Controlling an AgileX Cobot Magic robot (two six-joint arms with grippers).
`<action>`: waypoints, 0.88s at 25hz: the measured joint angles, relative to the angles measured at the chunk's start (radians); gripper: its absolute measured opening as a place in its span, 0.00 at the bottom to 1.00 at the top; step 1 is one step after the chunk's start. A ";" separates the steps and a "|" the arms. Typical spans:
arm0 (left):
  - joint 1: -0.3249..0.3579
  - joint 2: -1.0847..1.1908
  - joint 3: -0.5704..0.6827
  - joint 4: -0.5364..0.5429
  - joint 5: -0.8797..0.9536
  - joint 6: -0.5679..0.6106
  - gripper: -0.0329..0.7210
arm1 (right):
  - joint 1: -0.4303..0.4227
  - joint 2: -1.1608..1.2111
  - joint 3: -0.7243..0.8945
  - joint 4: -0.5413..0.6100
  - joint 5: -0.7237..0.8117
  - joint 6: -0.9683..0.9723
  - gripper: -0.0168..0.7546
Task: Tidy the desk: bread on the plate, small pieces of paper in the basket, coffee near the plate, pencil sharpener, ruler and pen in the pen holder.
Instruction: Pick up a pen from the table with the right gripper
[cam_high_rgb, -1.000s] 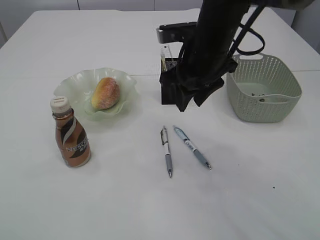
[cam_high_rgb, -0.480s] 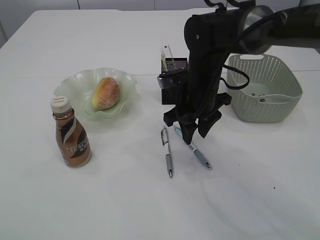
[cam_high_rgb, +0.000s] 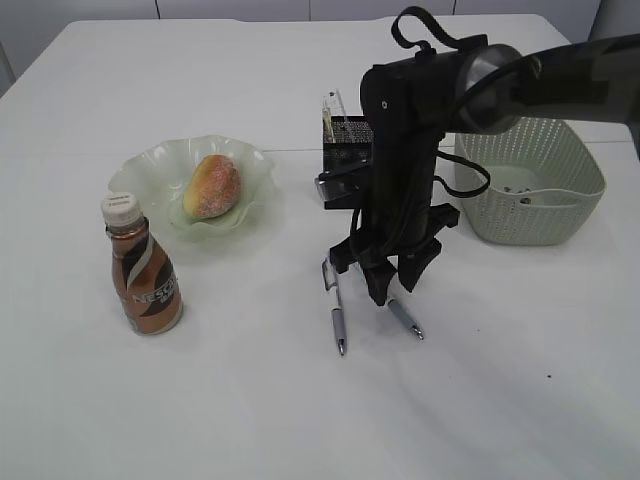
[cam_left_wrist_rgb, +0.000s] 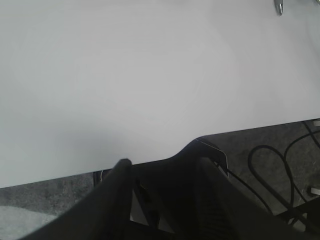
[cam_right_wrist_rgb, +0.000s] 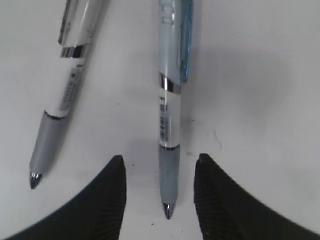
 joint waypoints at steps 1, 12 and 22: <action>0.000 0.000 0.000 0.000 0.000 0.000 0.45 | 0.000 0.006 -0.007 0.000 0.000 -0.002 0.49; 0.000 0.000 0.000 -0.014 0.000 -0.002 0.45 | 0.000 0.027 -0.071 -0.004 -0.038 -0.015 0.49; 0.000 0.000 0.000 -0.026 0.000 -0.002 0.45 | 0.000 0.076 -0.073 -0.004 -0.038 -0.015 0.49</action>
